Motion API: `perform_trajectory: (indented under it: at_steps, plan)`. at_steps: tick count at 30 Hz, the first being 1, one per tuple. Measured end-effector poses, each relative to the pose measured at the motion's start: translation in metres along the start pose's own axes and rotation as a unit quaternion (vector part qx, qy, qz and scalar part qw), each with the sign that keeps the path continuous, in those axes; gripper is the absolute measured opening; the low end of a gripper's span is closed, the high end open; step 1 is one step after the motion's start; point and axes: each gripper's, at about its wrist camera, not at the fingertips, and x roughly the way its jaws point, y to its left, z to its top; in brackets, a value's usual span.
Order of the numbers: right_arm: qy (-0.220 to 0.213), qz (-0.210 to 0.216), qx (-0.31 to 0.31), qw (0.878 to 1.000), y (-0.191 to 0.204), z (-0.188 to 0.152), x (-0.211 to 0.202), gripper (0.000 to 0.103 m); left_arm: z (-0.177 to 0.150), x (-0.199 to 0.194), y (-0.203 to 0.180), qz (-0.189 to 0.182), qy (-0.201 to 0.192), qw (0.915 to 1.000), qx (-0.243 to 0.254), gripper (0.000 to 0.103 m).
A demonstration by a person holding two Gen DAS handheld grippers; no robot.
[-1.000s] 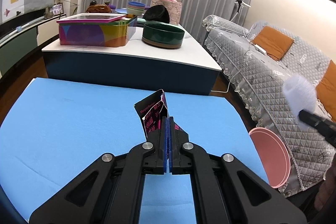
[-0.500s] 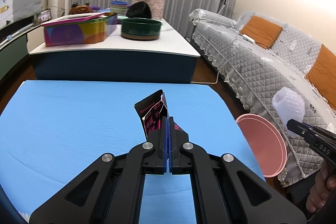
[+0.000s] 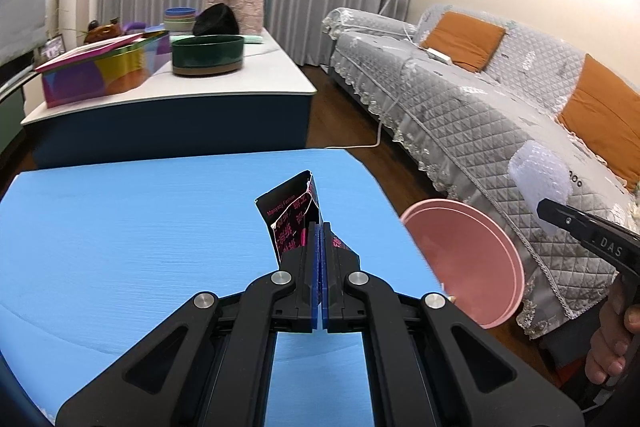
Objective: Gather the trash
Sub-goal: 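Carry the pink wrapper and foam net over the pink bin with both tools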
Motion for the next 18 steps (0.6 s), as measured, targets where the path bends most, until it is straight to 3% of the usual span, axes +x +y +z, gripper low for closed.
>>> perform_trajectory:
  at_steps: [18]
  plan:
    - [-0.008,-0.046,0.067,0.997,-0.07,0.003,0.001,0.012,0.019,0.017,-0.076,-0.048,0.003,0.9977,0.048,0.0]
